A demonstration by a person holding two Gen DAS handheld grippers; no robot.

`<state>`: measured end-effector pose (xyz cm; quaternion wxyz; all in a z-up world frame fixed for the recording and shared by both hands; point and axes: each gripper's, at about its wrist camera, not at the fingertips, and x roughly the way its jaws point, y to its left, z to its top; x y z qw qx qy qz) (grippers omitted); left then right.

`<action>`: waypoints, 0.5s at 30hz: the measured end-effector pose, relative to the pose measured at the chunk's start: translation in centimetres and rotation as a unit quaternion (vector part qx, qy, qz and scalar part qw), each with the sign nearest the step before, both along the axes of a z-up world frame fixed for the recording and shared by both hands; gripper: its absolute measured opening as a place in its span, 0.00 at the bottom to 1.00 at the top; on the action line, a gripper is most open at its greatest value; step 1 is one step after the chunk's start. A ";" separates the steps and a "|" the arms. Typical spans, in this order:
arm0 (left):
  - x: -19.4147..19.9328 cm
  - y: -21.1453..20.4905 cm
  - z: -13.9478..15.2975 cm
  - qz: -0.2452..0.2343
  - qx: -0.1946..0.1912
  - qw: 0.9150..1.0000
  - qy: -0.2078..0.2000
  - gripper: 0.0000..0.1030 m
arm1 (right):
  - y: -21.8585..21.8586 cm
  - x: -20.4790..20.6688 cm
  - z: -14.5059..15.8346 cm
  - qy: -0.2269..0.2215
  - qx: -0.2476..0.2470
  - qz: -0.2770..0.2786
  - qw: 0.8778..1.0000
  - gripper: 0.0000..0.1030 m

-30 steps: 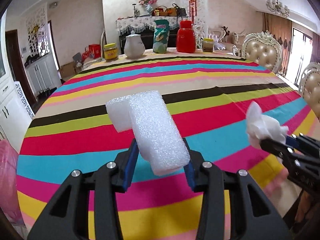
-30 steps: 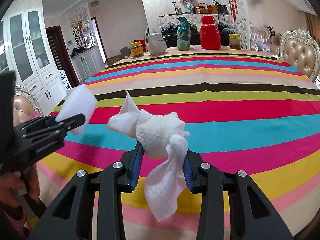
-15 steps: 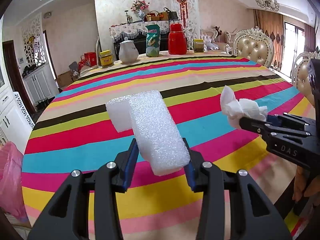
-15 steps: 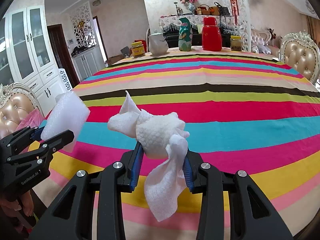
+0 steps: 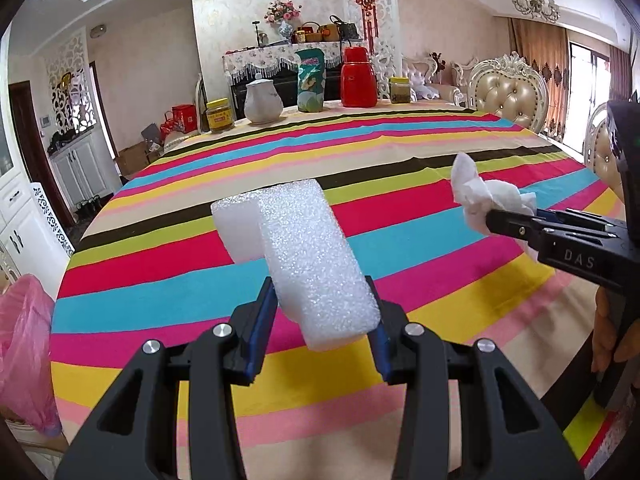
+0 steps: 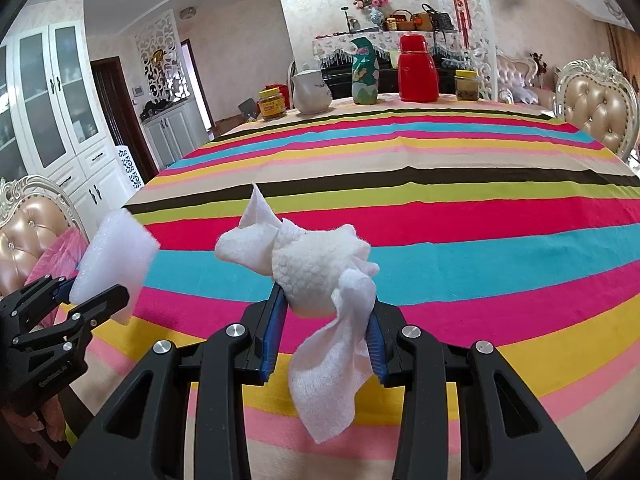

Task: Collect trash
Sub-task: 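Carry the foam block with the left gripper while the right carries the tissue to the pink bin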

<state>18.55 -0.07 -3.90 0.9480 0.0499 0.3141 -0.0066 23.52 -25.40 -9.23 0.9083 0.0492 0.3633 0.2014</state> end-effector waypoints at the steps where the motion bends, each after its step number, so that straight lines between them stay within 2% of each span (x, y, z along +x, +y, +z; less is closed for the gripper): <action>1: -0.1 0.1 0.1 0.001 0.000 1.000 -0.001 0.40 | 0.1 0.1 -0.1 0.004 0.001 0.000 1.000 0.35; 7: -1.5 2.2 0.7 0.015 -0.004 1.000 -0.013 0.40 | 1.1 0.1 0.0 0.009 -0.006 0.004 1.000 0.35; 15: -3.7 6.4 1.6 0.053 -0.008 0.998 -0.028 0.40 | 6.4 -1.4 2.4 -0.005 -0.004 0.071 0.997 0.35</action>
